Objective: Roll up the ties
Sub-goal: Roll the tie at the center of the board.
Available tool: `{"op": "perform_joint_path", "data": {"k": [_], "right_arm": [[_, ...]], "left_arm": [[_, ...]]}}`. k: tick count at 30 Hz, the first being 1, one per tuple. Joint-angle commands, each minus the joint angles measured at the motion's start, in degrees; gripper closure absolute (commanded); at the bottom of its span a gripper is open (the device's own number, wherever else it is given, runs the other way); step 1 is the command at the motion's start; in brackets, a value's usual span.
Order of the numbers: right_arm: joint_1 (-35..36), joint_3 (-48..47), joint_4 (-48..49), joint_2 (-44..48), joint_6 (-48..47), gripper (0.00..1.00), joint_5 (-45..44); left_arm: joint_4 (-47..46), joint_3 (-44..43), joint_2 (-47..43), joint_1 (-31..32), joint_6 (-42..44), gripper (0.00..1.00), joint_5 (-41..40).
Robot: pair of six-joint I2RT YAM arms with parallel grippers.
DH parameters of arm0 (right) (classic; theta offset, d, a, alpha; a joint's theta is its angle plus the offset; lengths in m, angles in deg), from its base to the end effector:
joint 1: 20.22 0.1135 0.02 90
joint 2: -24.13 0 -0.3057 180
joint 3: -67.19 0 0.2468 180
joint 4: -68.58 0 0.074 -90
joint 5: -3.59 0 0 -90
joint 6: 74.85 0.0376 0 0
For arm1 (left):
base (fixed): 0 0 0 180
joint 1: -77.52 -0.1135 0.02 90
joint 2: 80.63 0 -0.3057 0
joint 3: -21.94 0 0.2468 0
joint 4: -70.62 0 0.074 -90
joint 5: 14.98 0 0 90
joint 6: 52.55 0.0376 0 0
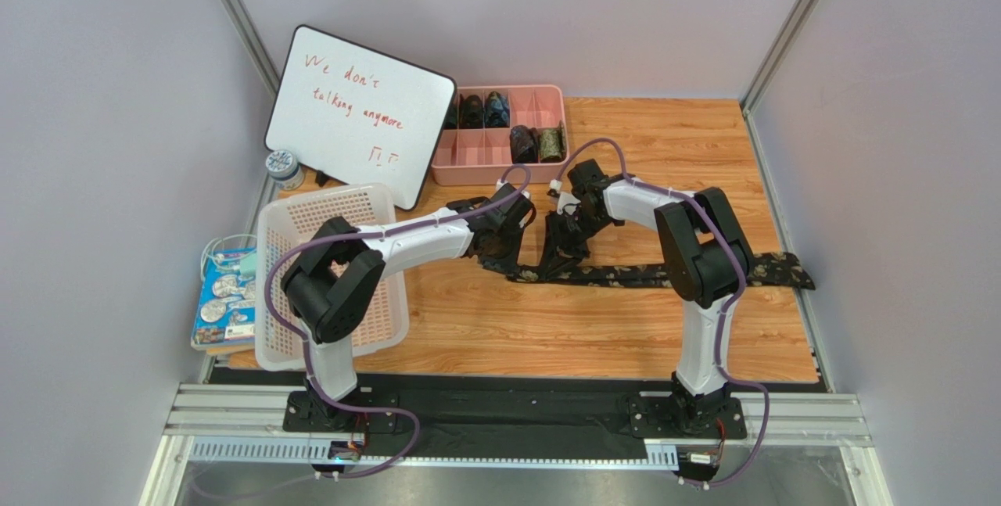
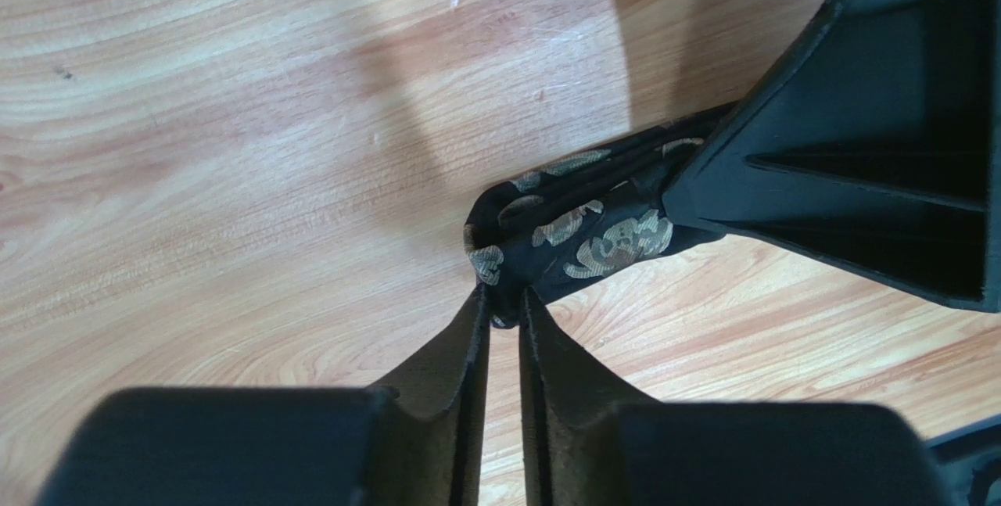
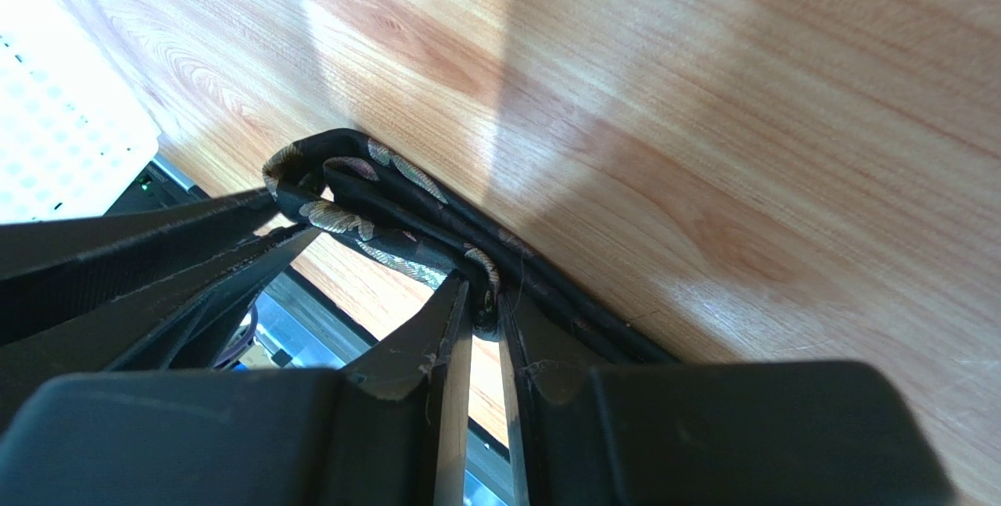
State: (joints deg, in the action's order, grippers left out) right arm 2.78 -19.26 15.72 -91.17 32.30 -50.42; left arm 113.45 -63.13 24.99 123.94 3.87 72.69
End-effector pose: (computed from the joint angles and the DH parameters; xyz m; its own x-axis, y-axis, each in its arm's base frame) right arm 0.3429 0.1695 0.1675 -0.9866 -0.1596 0.0337 -0.1080 0.7941 0.5982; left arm 0.2654 -0.2767 0.2215 -0.9068 0.1513 -0.3934 0.2517 0.9430 -0.2175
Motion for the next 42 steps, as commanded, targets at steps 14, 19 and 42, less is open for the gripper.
{"op": "perform_joint_path", "data": {"k": [14, 19, 42], "right_arm": [[0.72, 2.07, 1.52, -3.52, -1.94, 0.79, -10.5], [0.73, 2.07, 1.52, -3.43, -1.59, 0.79, -10.5], [0.2, 1.72, -0.32, -0.19, -3.17, 0.73, -6.28]], "left_arm": [[-2.74, -4.31, -3.49, 0.34, -0.17, 1.0, 1.98], [-3.7, -5.81, -1.83, 0.61, -1.31, 1.0, 5.57], [-20.93, 8.07, 5.29, -0.8, -4.3, 1.0, 12.52]]}}
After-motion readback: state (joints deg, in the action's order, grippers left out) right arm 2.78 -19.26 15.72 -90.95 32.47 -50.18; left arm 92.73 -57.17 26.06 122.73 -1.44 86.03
